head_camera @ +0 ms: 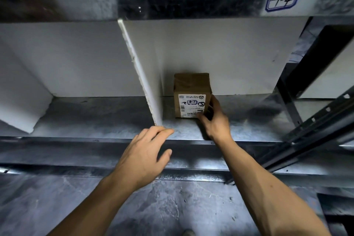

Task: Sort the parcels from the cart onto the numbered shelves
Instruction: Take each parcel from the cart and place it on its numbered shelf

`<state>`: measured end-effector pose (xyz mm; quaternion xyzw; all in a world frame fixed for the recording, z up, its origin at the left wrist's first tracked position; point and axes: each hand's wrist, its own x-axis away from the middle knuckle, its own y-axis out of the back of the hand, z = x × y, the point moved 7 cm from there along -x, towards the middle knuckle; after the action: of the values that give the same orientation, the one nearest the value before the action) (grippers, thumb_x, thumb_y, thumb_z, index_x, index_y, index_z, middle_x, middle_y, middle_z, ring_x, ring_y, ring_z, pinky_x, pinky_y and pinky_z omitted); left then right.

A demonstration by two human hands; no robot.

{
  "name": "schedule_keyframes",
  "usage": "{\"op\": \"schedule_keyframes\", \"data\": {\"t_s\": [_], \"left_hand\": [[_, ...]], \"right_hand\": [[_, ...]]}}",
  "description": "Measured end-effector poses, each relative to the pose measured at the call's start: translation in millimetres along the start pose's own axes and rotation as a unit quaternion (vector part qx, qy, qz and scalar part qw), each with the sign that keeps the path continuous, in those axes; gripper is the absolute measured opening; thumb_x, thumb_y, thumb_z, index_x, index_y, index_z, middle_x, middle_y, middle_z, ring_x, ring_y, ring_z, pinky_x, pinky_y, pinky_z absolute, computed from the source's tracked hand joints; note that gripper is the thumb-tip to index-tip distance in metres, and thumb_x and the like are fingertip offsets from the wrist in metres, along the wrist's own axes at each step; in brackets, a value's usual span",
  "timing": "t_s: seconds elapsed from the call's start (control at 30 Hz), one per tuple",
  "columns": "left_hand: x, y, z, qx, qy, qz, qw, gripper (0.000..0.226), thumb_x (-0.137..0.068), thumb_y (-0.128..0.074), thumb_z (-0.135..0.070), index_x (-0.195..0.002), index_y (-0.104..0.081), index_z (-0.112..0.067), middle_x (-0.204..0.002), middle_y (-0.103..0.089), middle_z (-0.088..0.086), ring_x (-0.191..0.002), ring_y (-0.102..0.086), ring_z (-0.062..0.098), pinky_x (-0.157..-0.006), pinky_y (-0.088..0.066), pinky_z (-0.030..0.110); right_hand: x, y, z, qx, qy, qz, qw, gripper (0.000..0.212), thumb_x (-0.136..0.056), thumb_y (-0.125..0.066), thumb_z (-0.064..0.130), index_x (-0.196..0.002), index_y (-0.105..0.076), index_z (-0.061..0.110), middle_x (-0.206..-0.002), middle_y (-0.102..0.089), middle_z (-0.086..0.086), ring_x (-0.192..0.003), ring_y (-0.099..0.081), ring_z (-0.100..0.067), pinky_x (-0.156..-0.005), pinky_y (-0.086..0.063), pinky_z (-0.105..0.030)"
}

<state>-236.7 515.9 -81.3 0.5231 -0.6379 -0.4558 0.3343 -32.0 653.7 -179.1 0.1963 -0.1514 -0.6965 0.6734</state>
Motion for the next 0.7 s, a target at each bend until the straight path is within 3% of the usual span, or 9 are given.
{"op": "schedule_keyframes", "data": {"t_s": [0.07,0.13,0.27,0.37,0.53,0.7], "left_hand": [[1,2,-1,0.008,-0.004,-0.001,1.000,0.048,-0.093,-0.052,-0.039,-0.140,-0.043,-0.030,-0.135,-0.043,-0.015,-0.119,-0.042,0.010,-0.102,-0.037,0.029],[1,4,-3,0.014,-0.012,-0.002,1.000,0.048,-0.093,-0.052,-0.038,-0.140,-0.043,-0.029,-0.134,-0.042,-0.015,-0.119,-0.041,0.010,-0.102,-0.037,0.029],[3,8,-10,0.022,-0.045,-0.007,0.999,0.049,-0.092,-0.054,-0.038,-0.139,-0.044,-0.030,-0.132,-0.042,-0.015,-0.116,-0.041,0.010,-0.103,-0.035,0.028],[7,6,-20,0.018,-0.075,0.002,0.997,0.049,-0.093,-0.052,-0.040,-0.140,-0.042,-0.030,-0.132,-0.041,-0.014,-0.118,-0.040,0.011,-0.105,-0.034,0.030],[8,-6,-56,-0.026,-0.173,0.032,0.984,0.050,-0.092,-0.053,-0.041,-0.139,-0.045,-0.025,-0.134,-0.047,-0.006,-0.120,-0.043,0.021,-0.103,-0.035,0.038],[21,-19,-111,-0.023,-0.274,0.051,0.960,0.049,-0.091,-0.054,-0.041,-0.137,-0.046,-0.026,-0.131,-0.050,-0.004,-0.117,-0.045,0.023,-0.101,-0.038,0.039]], "right_hand": [[4,5,4,0.014,-0.002,0.005,1.000,0.073,-0.086,-0.074,0.032,-0.146,-0.033,0.043,-0.142,-0.058,0.006,-0.122,-0.059,-0.018,-0.092,-0.045,-0.022],[11,13,12,0.030,-0.001,0.007,1.000,0.075,-0.086,-0.074,0.033,-0.149,-0.034,0.038,-0.148,-0.051,0.001,-0.127,-0.055,-0.024,-0.097,-0.045,-0.030],[49,38,25,0.094,0.003,-0.014,0.995,0.060,-0.093,-0.068,0.031,-0.148,-0.043,0.028,-0.146,-0.051,-0.005,-0.132,-0.047,-0.023,-0.103,-0.033,-0.025],[98,58,32,0.172,0.000,-0.030,0.985,0.043,-0.097,-0.062,0.031,-0.138,-0.056,0.015,-0.138,-0.055,-0.010,-0.126,-0.052,-0.028,-0.104,-0.039,-0.031],[184,86,51,0.399,0.012,-0.017,0.917,0.043,-0.098,-0.051,0.040,-0.133,-0.057,0.014,-0.136,-0.053,-0.014,-0.124,-0.050,-0.034,-0.100,-0.045,-0.044],[268,124,61,0.486,-0.060,-0.062,0.870,0.046,-0.098,-0.043,0.047,-0.133,-0.053,0.019,-0.135,-0.052,-0.011,-0.130,-0.046,-0.033,-0.103,-0.041,-0.045]]}}
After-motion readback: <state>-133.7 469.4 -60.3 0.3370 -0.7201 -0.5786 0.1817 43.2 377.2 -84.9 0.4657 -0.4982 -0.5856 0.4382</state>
